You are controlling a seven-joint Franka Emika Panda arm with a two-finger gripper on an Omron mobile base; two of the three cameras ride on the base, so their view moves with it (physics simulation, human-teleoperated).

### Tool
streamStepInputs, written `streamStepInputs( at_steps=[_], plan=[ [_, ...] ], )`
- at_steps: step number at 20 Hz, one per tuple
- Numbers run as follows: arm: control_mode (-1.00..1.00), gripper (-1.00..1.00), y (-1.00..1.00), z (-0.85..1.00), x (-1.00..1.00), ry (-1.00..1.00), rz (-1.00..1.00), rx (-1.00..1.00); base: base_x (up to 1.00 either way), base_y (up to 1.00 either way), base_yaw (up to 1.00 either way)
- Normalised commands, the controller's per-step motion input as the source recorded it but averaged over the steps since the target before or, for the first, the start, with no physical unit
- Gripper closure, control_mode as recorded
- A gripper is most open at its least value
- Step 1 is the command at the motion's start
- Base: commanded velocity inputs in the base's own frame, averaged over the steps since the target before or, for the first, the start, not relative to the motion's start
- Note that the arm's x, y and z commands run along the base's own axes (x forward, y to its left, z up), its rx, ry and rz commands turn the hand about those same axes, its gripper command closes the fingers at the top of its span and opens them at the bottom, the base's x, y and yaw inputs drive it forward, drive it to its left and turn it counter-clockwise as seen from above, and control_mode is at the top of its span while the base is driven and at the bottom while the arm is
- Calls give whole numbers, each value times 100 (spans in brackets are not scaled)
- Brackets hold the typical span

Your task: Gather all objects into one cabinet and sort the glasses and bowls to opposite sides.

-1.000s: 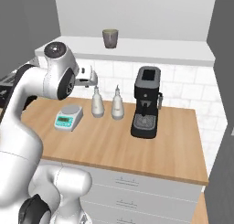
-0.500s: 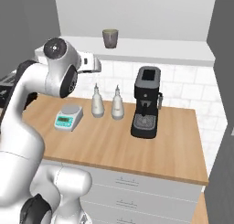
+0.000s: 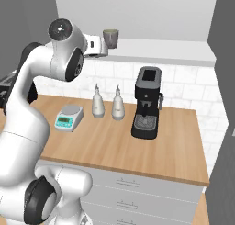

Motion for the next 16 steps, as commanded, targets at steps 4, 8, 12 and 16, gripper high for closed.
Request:
streamStepInputs(
  at_steps=[4, 8, 12, 16],
  plan=[
    [-100, -100, -2, 21, 46, -22, -1, 0, 0, 0, 0],
    [-100, -100, -11, 17, 34, -22, 0, 0, 0, 0, 0],
    [-100, -100, -8, 9, 25, -13, 0, 1, 0, 0, 0],
    [-100, -100, -4, 8, 5, 0, 0, 6, 0, 0, 0]
  ],
)
